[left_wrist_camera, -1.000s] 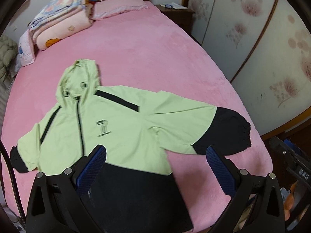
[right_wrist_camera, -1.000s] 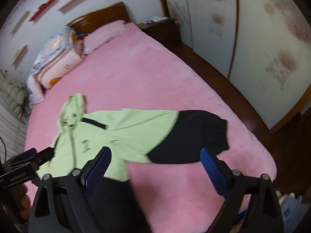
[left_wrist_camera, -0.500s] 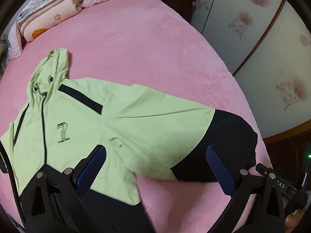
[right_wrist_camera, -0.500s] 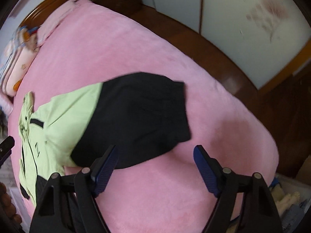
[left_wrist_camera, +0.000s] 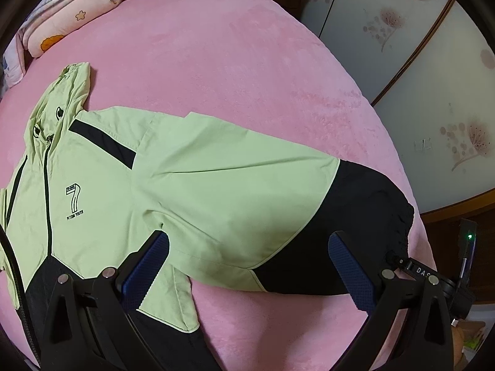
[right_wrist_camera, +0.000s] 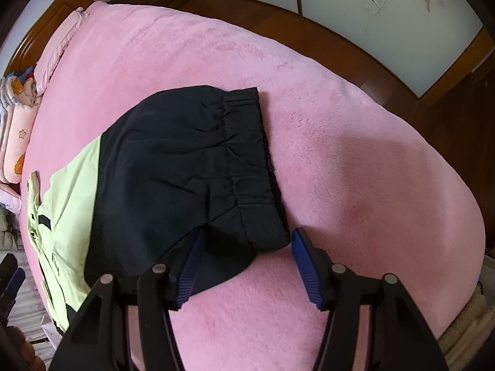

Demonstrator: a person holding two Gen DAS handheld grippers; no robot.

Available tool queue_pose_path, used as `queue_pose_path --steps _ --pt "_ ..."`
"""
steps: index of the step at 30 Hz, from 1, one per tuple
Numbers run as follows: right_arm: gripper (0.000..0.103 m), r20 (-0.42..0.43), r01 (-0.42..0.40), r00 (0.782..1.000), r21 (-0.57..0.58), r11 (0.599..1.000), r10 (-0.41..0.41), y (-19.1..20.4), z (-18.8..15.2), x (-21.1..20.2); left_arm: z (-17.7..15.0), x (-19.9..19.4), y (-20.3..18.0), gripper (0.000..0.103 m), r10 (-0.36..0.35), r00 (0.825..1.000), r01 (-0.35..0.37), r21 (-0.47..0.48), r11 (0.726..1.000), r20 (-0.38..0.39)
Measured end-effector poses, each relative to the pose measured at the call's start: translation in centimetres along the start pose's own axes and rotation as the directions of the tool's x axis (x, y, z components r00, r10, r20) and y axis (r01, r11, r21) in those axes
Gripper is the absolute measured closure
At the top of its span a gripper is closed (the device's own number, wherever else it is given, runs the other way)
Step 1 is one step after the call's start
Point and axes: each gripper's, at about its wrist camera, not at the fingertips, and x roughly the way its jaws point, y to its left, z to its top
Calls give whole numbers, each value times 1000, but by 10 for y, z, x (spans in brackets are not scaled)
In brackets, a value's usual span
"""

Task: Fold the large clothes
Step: 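Close the right gripper on the black sleeve cuff, then carry the sleeve across the jacket body with the right gripper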

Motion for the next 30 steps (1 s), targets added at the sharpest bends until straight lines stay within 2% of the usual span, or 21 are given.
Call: queue_pose_path --steps 2,4,6,8,12,18,22,27,30 --pt "46 14 5 1000 -12 1000 -5 5 -2 3 -1 0 2 1 -1 1000 1 -7 1000 -1" --pt "56 28 22 999 -20 1000 -22 9 -3 5 -1 -1 4 1 -3 1000 3 -16 1000 -1" --pt "78 49 30 998 -14 999 -30 8 -3 3 -3 -3 9 1 -3 1000 3 -25 1000 1" --pt "82 66 -11 998 7 1000 11 4 -3 -3 -4 -5 13 1 -4 1000 4 -32 999 3" --pt "94 96 -30 995 -9 999 31 7 -6 -17 -6 -11 22 1 -8 1000 8 -45 999 6" --pt "95 184 -95 978 -49 994 103 30 -11 -60 -7 -28 34 1 4 1000 -3 -35 999 26" --pt "95 241 -145 954 -154 977 179 68 -17 -101 -9 -48 51 1 3 999 -1 -36 999 53" --pt "95 288 -211 905 -338 917 314 148 -35 -154 -21 -78 101 1 17 996 -10 -77 997 91" --pt "95 282 -247 871 -456 855 402 211 -58 -175 -34 -91 150 1 28 994 -14 -132 991 102"
